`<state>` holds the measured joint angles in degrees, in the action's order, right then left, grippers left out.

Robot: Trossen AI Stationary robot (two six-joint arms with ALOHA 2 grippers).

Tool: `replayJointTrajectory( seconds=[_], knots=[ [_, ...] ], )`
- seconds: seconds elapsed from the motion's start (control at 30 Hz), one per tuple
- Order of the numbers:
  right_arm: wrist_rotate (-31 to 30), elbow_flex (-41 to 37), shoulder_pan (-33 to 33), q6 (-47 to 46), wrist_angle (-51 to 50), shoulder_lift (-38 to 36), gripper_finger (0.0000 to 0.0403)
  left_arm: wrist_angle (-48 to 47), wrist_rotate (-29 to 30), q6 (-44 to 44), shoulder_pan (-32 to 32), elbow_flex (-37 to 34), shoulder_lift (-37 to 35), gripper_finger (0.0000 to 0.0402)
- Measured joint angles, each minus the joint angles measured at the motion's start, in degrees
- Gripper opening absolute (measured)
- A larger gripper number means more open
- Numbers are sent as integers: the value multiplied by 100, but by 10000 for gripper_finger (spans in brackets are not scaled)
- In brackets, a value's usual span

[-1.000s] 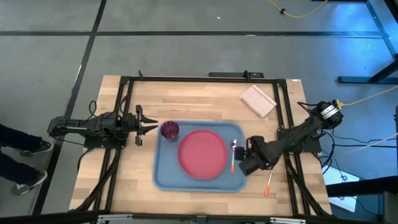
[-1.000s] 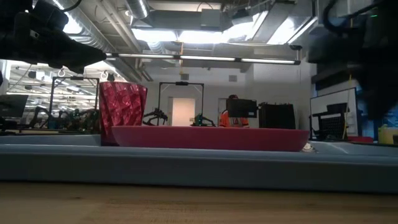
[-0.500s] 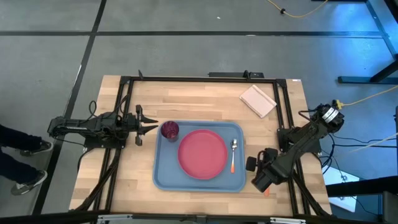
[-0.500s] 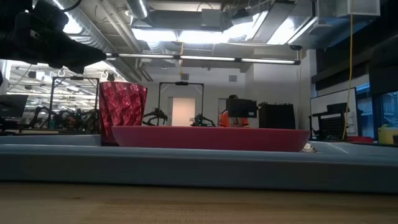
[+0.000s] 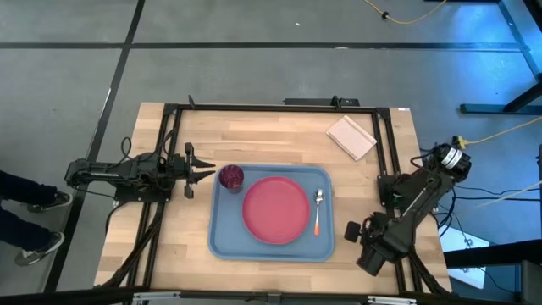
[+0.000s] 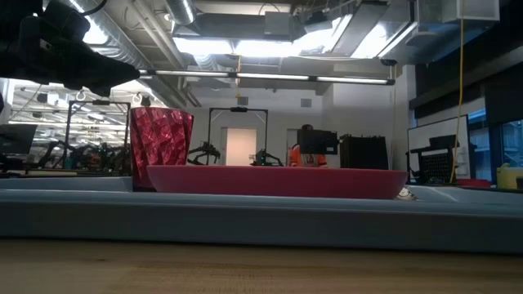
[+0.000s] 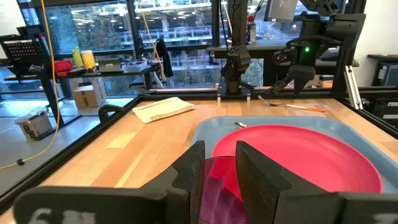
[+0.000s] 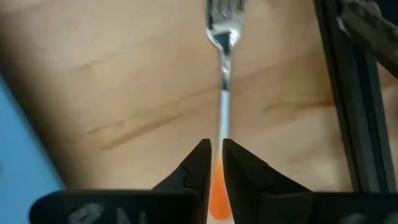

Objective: Pick and place plate/cup/fork/spoon on tray
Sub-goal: Put the orange fork on the blue serving tray to the left of the orange spoon

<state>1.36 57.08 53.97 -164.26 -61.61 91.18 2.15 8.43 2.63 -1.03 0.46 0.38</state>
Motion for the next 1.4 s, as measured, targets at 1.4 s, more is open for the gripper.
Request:
replayJointTrajectory(
  seconds=[1.4],
  knots=[
    [173,-609,173,-491,738,284,47,0,2,-2,-1,-2,2,82]
  ],
)
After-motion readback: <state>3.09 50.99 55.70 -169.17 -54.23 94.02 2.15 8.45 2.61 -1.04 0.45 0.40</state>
